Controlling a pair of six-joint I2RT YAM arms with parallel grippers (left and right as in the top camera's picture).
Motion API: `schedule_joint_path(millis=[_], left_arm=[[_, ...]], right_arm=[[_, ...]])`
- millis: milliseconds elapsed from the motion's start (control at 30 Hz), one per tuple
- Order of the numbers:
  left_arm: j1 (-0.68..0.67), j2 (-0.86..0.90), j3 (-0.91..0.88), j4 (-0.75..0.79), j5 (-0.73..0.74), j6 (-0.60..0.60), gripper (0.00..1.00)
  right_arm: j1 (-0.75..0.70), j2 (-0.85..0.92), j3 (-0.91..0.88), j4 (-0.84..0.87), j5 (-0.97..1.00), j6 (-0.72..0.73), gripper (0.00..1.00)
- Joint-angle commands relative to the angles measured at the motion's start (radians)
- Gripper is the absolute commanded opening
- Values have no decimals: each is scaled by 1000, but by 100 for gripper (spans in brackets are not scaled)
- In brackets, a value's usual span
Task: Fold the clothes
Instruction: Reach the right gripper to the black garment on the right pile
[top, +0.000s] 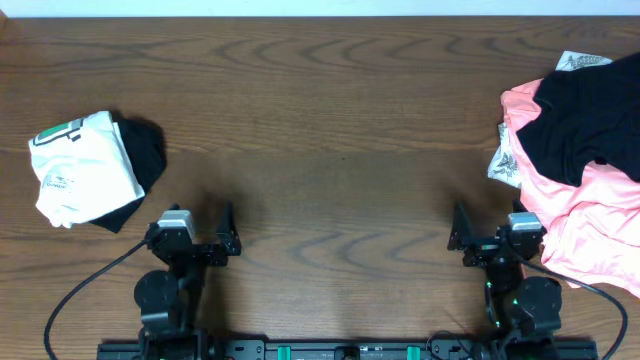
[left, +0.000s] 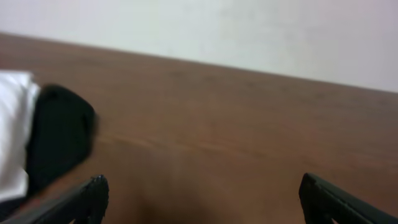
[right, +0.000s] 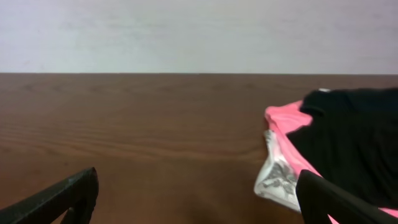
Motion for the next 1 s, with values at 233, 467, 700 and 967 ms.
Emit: schedule_joint_path(millis=[233,467,700,967], left_arm=[[-3,306,368,-163,35,-20,98],[-3,547,624,-407,86,14,98],[-3,753,840,-658,84,63,98],[-3,842,883,-715,83,63,98]], right_arm=[[-7,326,354,-145,137,3,99],[-35,742,704,-373,143,5,99],[-130,1169,1149,-777,109,5,99],[-164,1417,1285,-718,288,-18,91]])
